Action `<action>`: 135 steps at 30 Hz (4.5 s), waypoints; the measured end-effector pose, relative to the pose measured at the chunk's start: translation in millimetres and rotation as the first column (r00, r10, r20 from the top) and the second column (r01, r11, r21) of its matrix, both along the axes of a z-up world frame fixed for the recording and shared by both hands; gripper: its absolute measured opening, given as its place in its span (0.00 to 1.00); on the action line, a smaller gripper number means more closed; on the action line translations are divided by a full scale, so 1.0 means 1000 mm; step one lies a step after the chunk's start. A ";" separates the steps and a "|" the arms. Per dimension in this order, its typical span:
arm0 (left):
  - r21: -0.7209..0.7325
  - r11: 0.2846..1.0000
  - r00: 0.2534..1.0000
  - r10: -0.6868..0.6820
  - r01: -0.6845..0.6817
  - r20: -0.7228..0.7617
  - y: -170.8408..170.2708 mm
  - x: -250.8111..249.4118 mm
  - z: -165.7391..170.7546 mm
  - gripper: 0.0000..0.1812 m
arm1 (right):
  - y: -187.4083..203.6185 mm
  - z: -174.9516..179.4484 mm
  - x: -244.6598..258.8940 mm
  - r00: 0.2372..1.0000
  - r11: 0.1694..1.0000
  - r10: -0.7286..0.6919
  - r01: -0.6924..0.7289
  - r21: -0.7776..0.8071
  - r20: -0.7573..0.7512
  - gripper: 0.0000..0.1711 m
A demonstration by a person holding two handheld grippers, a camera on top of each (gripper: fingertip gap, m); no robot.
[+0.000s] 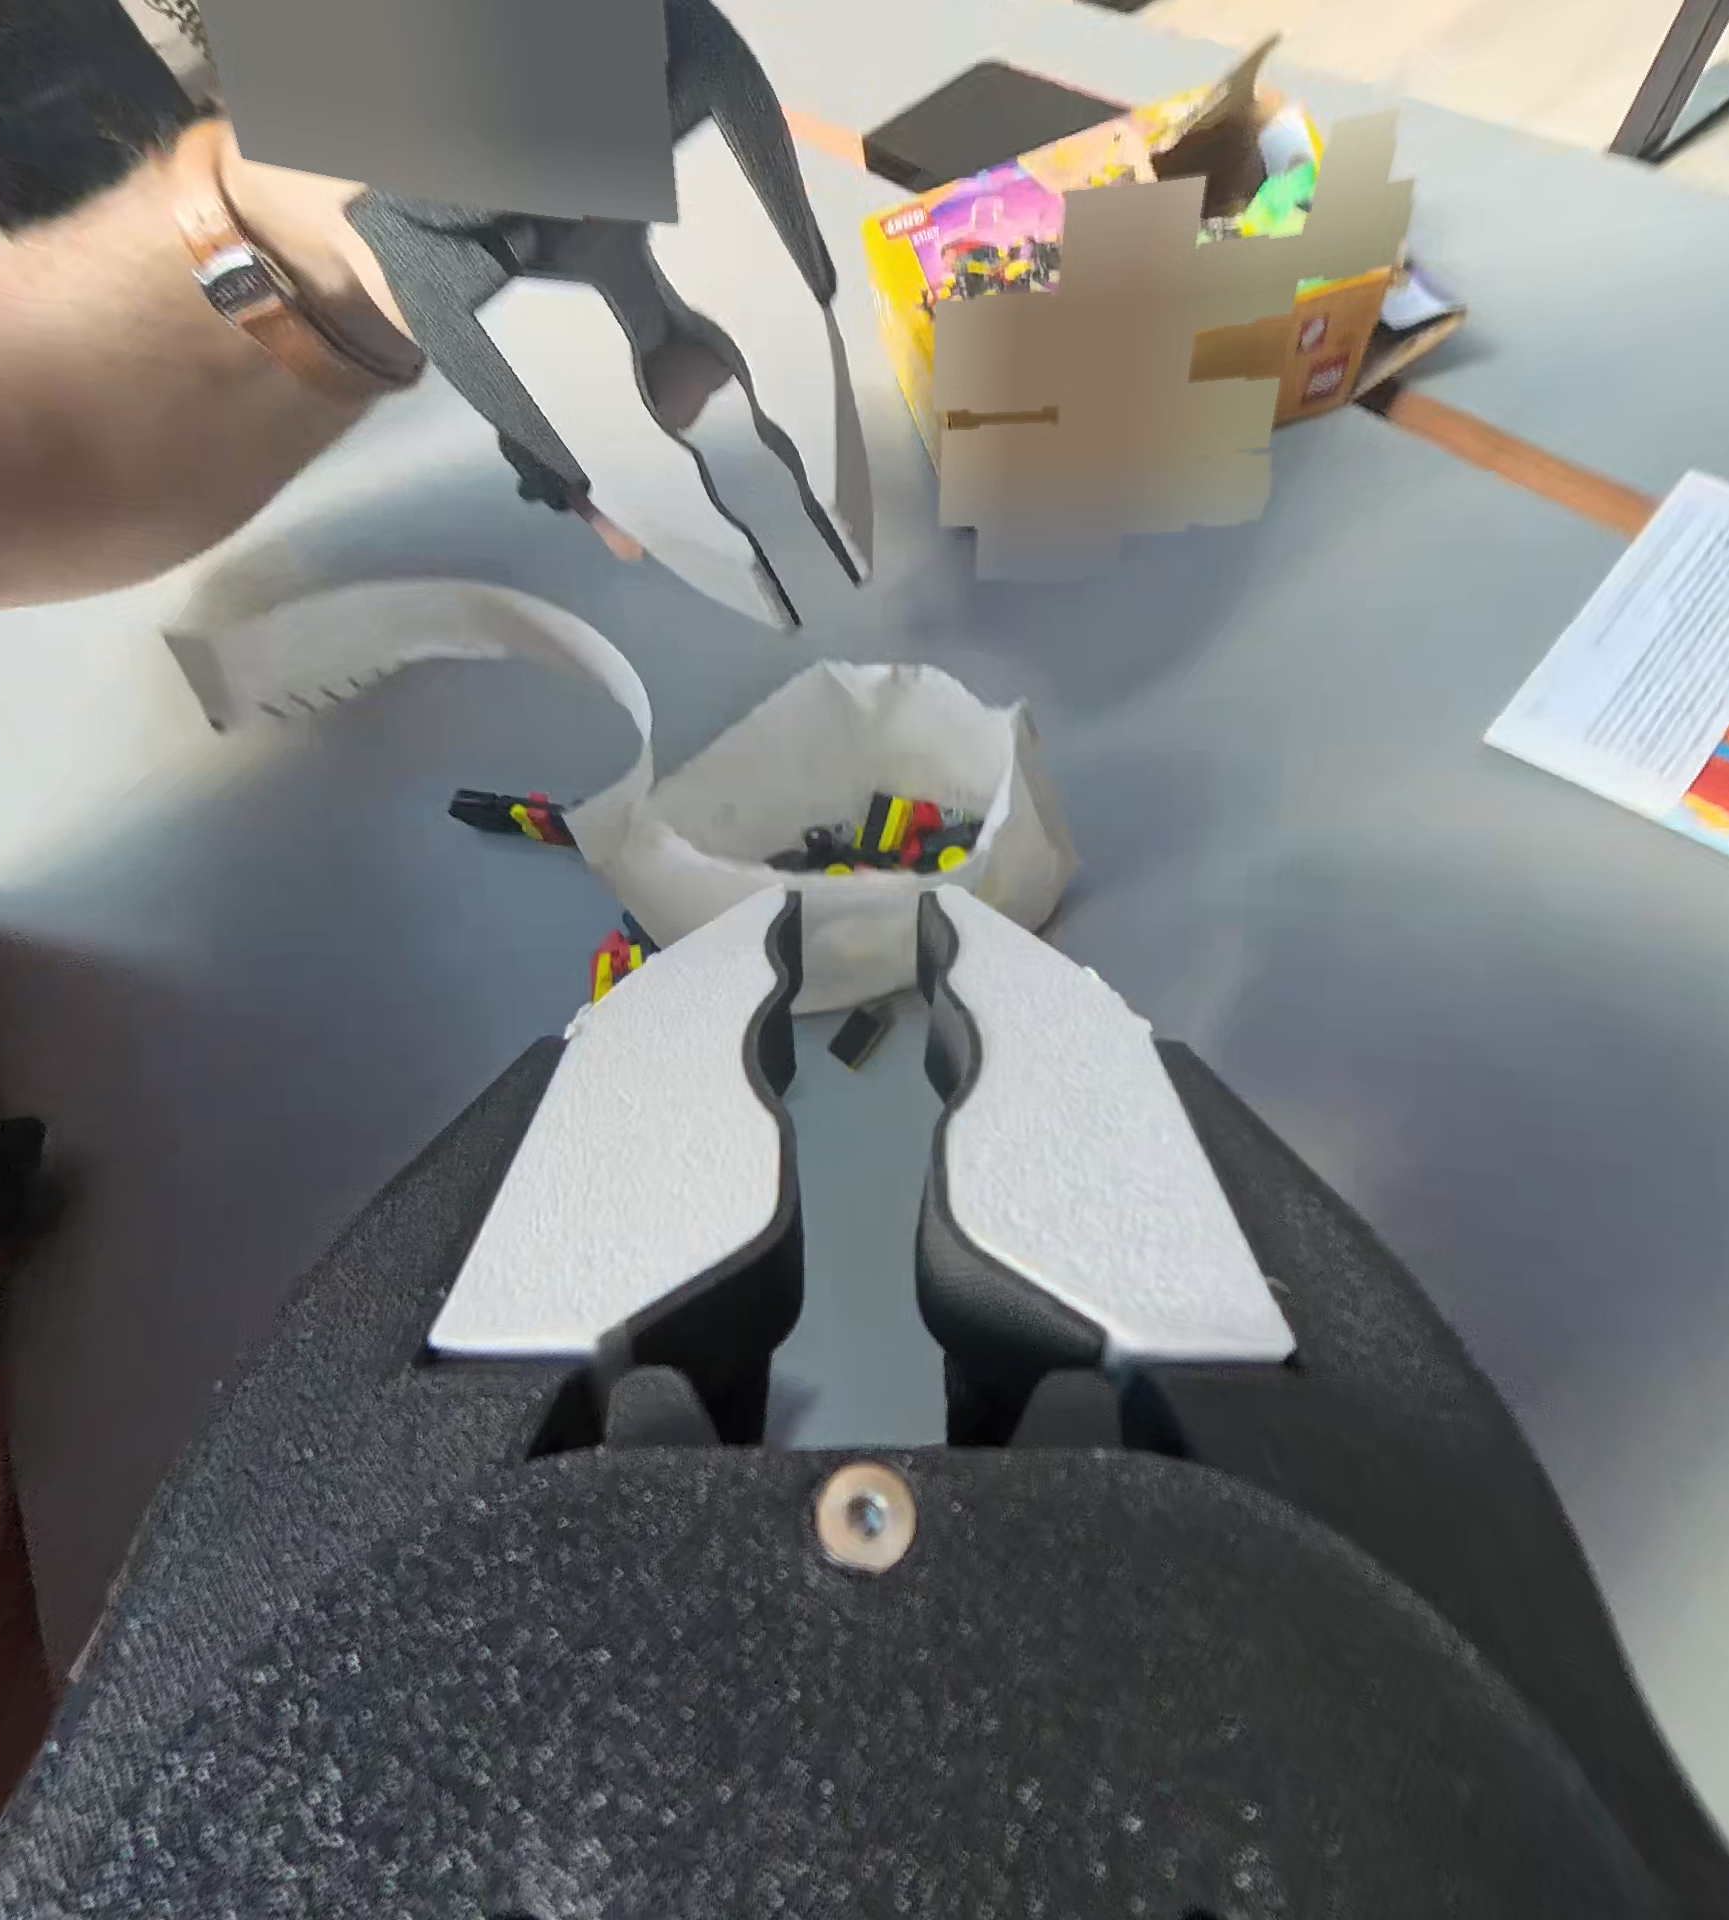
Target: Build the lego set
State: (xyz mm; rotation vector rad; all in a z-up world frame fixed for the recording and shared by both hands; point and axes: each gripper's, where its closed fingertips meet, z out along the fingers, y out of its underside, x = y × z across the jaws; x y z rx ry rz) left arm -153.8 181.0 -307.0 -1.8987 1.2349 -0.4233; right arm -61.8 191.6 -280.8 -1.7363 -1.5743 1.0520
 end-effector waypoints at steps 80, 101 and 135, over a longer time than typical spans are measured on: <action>-0.052 0.998 0.997 0.047 -0.045 0.053 0.003 0.029 -0.039 0.06 | -0.034 -0.077 -0.038 0.970 0.999 0.044 -0.048 0.009 0.238 0.10; -0.006 1.000 0.998 -0.029 0.028 -0.054 -0.099 0.051 -0.031 0.16 | -0.071 -0.099 0.000 0.861 0.859 0.419 -0.478 0.182 0.287 0.16; -0.056 0.998 0.990 -0.021 0.013 -0.138 -0.102 0.015 -0.036 0.23 | -0.083 -0.073 -0.010 0.938 0.954 0.228 -0.269 0.134 0.260 0.22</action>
